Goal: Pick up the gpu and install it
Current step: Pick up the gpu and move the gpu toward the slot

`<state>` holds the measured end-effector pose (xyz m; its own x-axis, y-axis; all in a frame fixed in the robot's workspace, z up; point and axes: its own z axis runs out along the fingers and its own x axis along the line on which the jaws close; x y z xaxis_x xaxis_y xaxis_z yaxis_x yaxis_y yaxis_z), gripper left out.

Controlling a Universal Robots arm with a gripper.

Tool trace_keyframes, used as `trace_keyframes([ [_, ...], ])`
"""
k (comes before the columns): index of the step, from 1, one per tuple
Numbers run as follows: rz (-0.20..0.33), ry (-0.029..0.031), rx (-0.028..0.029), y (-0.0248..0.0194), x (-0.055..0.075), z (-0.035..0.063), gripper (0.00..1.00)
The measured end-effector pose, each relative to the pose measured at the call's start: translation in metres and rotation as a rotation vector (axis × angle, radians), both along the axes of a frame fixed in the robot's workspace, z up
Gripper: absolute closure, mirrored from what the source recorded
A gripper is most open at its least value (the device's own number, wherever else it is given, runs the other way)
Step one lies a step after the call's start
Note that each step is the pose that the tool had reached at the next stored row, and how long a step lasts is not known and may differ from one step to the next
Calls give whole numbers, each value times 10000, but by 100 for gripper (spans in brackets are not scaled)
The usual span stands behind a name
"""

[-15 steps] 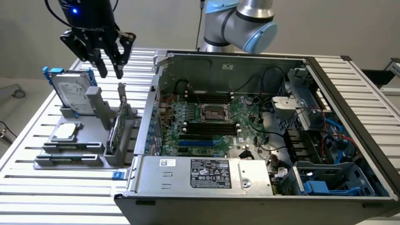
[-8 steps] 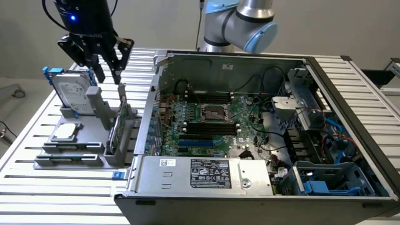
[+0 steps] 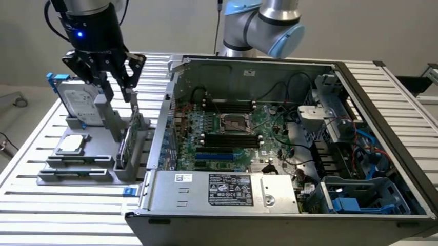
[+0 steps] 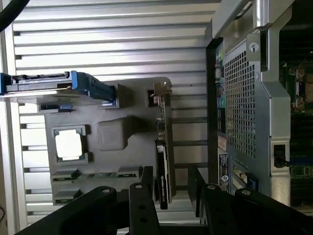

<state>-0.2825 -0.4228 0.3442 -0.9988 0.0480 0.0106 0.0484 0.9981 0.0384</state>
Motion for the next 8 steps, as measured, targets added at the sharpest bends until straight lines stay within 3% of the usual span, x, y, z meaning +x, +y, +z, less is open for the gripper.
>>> trace_keyframes([
  [8,604,53,1,-54,0,-147,58],
])
